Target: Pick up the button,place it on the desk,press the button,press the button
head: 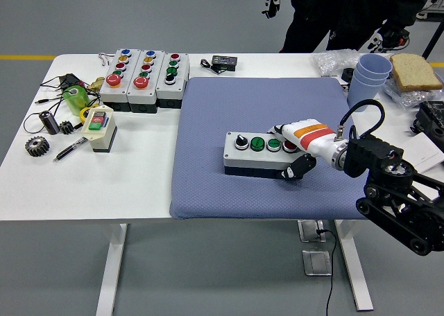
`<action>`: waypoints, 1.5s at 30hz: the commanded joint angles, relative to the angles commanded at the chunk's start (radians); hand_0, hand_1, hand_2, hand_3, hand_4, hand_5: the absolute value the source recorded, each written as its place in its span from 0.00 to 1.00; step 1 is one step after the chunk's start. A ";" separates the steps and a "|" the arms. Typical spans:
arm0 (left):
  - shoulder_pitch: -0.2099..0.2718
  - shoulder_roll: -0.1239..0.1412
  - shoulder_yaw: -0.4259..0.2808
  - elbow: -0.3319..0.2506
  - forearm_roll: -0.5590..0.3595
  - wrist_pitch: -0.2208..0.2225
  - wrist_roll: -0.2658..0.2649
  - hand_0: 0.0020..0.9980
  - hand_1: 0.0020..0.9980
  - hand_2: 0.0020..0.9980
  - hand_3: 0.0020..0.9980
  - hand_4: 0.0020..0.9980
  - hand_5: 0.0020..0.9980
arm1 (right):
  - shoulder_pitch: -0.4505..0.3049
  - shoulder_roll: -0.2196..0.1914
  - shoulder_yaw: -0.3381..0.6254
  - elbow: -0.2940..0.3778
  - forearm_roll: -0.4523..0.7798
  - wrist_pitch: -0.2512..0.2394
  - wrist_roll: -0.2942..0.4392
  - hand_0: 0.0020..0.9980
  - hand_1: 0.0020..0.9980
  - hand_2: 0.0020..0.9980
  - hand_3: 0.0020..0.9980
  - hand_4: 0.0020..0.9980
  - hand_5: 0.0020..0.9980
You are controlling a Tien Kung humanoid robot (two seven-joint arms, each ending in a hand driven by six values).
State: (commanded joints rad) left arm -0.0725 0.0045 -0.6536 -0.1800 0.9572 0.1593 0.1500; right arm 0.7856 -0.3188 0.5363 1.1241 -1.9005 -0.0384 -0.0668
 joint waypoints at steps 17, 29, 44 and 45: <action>-0.001 0.001 0.005 0.000 -0.006 0.000 -0.002 0.62 0.66 0.67 0.59 0.34 0.64 | 0.005 0.003 -0.006 -0.025 0.027 0.033 0.046 0.72 0.63 0.74 0.82 0.83 0.23; -0.001 0.001 0.006 0.000 -0.005 0.000 -0.001 0.62 0.66 0.68 0.59 0.33 0.64 | -0.007 -0.004 0.022 -0.020 0.021 -0.025 0.099 0.95 0.82 0.89 0.97 0.98 0.23; 0.002 0.000 -0.001 0.000 0.005 0.000 0.000 0.62 0.66 0.68 0.60 0.33 0.64 | -0.084 -0.072 0.141 0.182 0.049 -0.065 0.078 0.93 0.78 0.88 0.97 1.00 0.21; 0.003 0.000 -0.002 0.000 0.007 0.000 0.001 0.62 0.66 0.68 0.60 0.33 0.64 | -0.091 -0.079 0.151 0.199 0.044 -0.083 0.075 0.93 0.78 0.88 0.97 1.00 0.21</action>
State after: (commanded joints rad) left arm -0.0698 0.0047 -0.6560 -0.1800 0.9641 0.1588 0.1506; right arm 0.6944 -0.3980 0.6870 1.3228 -1.8566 -0.1212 0.0085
